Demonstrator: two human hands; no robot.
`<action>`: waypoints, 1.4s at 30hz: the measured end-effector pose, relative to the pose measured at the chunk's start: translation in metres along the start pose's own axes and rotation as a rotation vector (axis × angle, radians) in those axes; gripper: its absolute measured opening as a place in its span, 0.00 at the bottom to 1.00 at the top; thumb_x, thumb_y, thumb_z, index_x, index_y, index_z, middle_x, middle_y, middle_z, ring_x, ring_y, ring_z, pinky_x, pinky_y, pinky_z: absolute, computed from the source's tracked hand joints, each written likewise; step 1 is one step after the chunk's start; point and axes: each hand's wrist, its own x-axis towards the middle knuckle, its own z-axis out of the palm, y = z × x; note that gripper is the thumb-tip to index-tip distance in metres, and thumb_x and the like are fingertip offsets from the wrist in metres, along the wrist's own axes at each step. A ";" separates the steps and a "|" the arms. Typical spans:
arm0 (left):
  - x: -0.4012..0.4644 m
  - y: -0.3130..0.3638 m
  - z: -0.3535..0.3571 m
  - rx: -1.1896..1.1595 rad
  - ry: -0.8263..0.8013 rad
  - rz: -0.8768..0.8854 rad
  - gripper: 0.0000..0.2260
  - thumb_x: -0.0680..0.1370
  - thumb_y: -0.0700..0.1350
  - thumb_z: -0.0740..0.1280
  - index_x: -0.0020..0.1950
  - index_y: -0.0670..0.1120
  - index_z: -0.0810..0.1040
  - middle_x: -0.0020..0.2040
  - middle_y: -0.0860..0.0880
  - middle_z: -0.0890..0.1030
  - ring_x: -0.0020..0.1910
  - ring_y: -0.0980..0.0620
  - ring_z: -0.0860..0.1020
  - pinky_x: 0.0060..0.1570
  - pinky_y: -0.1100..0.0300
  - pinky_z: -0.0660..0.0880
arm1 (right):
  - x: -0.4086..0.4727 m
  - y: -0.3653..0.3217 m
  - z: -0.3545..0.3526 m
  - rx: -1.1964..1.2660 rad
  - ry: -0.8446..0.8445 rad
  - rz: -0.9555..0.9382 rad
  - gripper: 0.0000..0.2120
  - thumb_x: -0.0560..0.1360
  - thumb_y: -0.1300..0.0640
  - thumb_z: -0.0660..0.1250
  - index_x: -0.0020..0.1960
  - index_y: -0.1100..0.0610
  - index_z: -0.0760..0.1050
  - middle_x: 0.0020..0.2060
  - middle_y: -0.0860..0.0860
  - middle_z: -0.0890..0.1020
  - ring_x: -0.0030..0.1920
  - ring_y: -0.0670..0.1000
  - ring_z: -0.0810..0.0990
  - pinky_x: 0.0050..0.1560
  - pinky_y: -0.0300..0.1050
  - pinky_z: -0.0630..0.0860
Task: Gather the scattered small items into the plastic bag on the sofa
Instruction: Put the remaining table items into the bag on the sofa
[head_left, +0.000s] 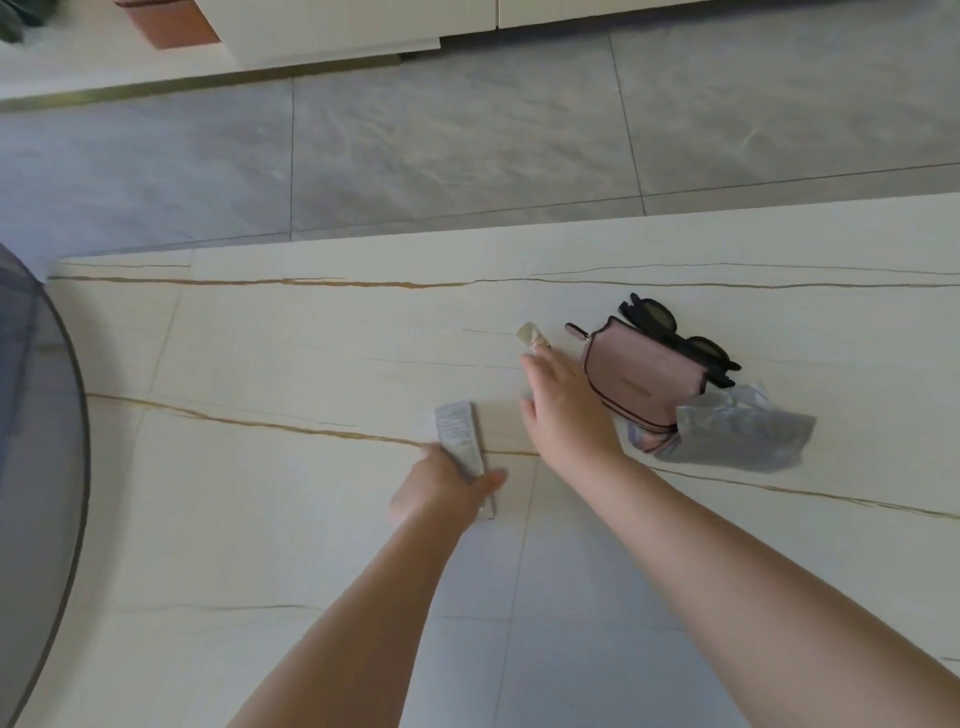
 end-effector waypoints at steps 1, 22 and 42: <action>0.002 -0.001 0.001 0.012 0.004 -0.002 0.29 0.68 0.68 0.68 0.56 0.48 0.67 0.40 0.55 0.73 0.42 0.51 0.75 0.40 0.59 0.69 | 0.008 -0.003 0.003 -0.065 -0.004 -0.009 0.21 0.77 0.63 0.58 0.70 0.60 0.61 0.72 0.58 0.61 0.72 0.56 0.59 0.68 0.47 0.63; -0.024 -0.011 0.022 0.074 -0.026 0.018 0.26 0.69 0.64 0.69 0.54 0.50 0.63 0.43 0.54 0.71 0.41 0.52 0.74 0.41 0.60 0.70 | -0.091 0.066 -0.050 0.058 0.311 0.233 0.17 0.66 0.66 0.67 0.55 0.63 0.74 0.49 0.58 0.78 0.51 0.60 0.75 0.40 0.46 0.72; -0.081 0.023 0.056 0.114 -0.058 0.014 0.22 0.70 0.62 0.66 0.54 0.48 0.69 0.40 0.53 0.75 0.36 0.55 0.75 0.38 0.60 0.72 | -0.167 0.127 -0.034 0.357 -0.026 0.646 0.13 0.69 0.53 0.70 0.44 0.58 0.67 0.38 0.52 0.75 0.44 0.55 0.75 0.36 0.42 0.67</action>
